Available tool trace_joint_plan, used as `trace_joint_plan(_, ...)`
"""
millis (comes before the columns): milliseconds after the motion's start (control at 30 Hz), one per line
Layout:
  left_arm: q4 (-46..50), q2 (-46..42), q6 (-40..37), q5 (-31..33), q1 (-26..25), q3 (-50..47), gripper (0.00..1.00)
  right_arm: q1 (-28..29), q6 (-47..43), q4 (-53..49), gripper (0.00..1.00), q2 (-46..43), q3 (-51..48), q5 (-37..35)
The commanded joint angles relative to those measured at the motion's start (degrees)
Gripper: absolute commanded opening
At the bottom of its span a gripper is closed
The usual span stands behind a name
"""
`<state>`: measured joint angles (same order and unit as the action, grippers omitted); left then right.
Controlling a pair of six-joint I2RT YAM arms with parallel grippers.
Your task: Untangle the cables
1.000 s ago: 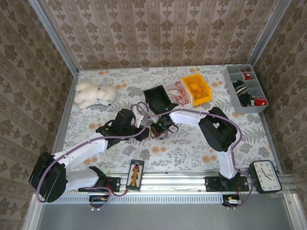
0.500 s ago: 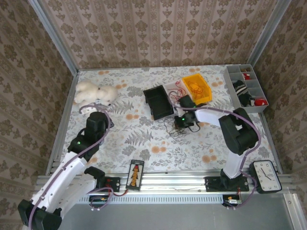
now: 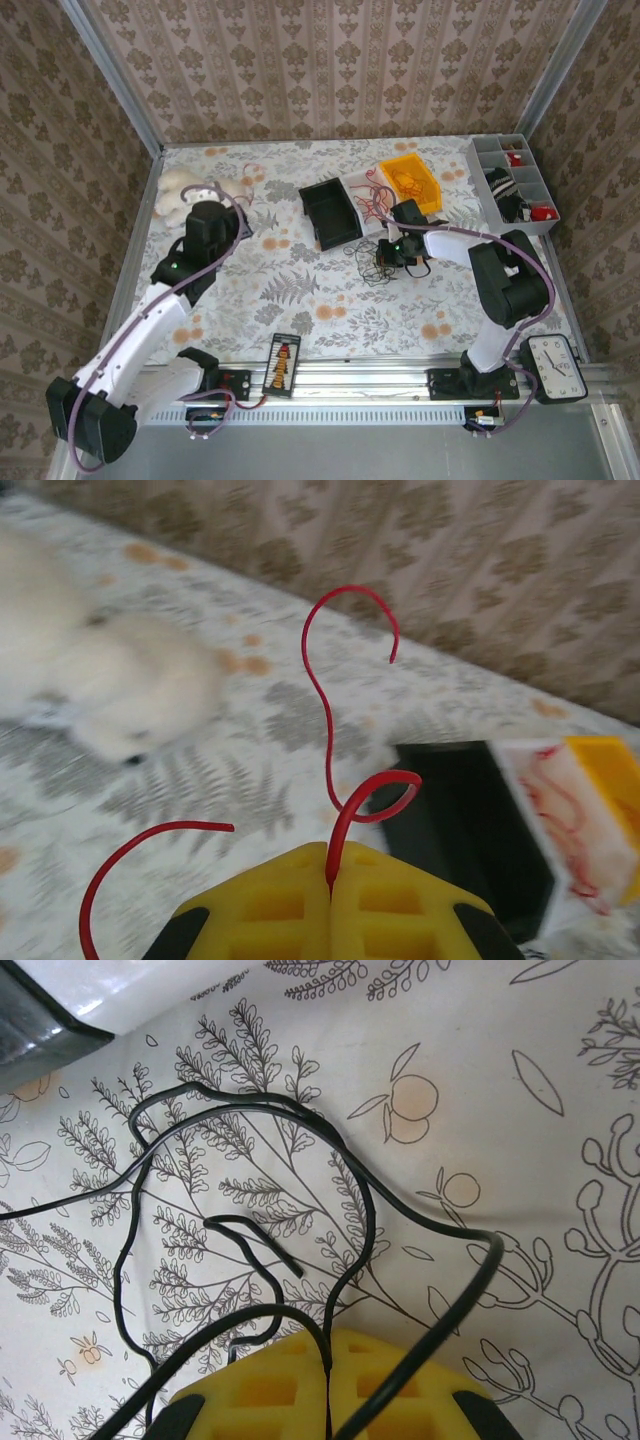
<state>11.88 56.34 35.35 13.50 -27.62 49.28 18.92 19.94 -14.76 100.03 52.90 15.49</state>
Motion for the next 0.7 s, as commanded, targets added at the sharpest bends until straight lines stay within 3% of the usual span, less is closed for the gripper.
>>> trace_joint_plan(0,-7.36,5.07,-4.08,-7.13,-2.91,5.93,0.00,-0.89,0.09,-3.62,0.00,-1.05,-2.53,-2.21)
trace_joint_plan(233,-11.25,21.60,-4.80,-15.53,-8.22,17.79,0.00,-1.33,1.63,-2.76,0.00,-4.70,-3.82,-3.80)
trace_joint_plan(433,-7.84,35.98,-3.07,-16.50,-11.70,26.79,0.00,-3.29,4.03,1.48,0.00,-9.68,-7.03,-3.06)
trace_joint_plan(667,-10.37,48.52,-0.38,-20.30,-14.17,33.57,0.00,-4.95,4.67,4.28,0.00,-10.57,-8.53,-0.77)
